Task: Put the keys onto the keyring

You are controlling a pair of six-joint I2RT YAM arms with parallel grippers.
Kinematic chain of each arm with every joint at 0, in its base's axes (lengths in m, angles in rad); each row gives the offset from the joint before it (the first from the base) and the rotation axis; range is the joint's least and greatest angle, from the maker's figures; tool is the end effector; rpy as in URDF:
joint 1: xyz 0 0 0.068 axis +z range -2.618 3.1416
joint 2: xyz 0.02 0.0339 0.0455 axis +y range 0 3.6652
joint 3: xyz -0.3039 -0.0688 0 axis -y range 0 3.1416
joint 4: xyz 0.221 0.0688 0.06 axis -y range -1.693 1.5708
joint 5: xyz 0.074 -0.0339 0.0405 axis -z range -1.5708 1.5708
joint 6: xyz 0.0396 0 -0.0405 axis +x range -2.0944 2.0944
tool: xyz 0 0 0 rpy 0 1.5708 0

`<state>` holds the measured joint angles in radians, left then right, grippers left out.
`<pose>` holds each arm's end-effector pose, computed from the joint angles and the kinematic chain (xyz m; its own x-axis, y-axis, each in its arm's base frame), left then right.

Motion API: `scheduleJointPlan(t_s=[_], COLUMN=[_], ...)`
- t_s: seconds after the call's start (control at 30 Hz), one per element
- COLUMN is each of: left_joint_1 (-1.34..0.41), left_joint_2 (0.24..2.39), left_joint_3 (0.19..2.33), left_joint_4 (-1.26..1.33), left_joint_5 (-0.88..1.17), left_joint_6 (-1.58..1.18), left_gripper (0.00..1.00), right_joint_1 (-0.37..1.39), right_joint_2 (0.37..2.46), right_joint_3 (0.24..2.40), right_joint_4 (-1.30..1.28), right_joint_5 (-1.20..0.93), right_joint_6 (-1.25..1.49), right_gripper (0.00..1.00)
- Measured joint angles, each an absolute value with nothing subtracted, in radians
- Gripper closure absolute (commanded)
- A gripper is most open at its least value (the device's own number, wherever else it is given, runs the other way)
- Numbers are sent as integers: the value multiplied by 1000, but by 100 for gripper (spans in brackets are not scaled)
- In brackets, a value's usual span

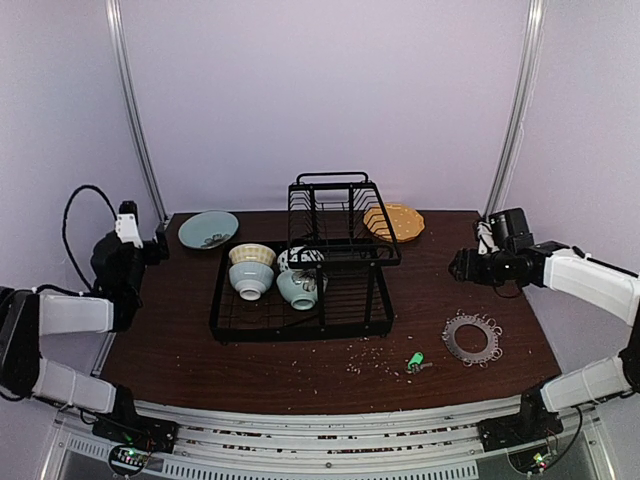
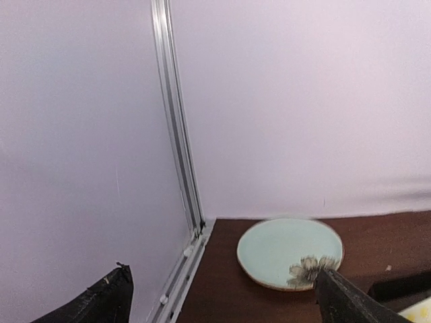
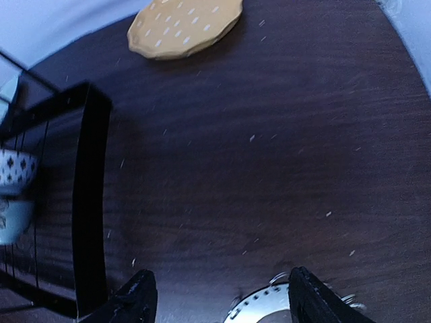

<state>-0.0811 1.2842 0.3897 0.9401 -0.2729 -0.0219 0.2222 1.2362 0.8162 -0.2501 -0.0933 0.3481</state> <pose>0.2313 -0.0081 0.2753 0.0496 -0.0252 -0.9985 -0.1893 0.9813 -0.0342 0.2288 0.0555 0.2948 -0.6686 0.1971 -0.7170 -0.0666 0.9445 0.3217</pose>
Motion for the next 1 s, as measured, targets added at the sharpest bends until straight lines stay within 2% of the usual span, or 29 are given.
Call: scheduleJointPlan(t_s=[0.1, 0.27, 0.43, 0.6, 0.83, 0.9, 1.0], left_joint_1=[-109, -293, -429, -463, -471, -471, -472], left_joint_2=[1151, 991, 920, 875, 835, 840, 851], left_joint_3=[530, 779, 867, 854, 848, 848, 848], left_joint_4=[797, 523, 302, 165, 108, 97, 91], left_joint_5=[-249, -149, 10, 153, 259, 273, 285], left_joint_6=[-44, -47, -54, -88, -99, -99, -99], left_gripper=[2, 2, 1, 2, 2, 2, 2], right_joint_1=[351, 523, 606, 563, 433, 383, 329], right_joint_2=[1291, 1386, 1384, 1402, 1428, 1436, 1471], right_joint_3=[849, 885, 870, 873, 884, 886, 904], right_joint_4=[-336, -448, -484, -513, -520, -505, -482], right_joint_5=[-91, -92, -84, 28, 180, 195, 214], right_joint_6=[351, 339, 326, 395, 455, 458, 460], right_gripper=[33, 33, 37, 42, 40, 43, 53])
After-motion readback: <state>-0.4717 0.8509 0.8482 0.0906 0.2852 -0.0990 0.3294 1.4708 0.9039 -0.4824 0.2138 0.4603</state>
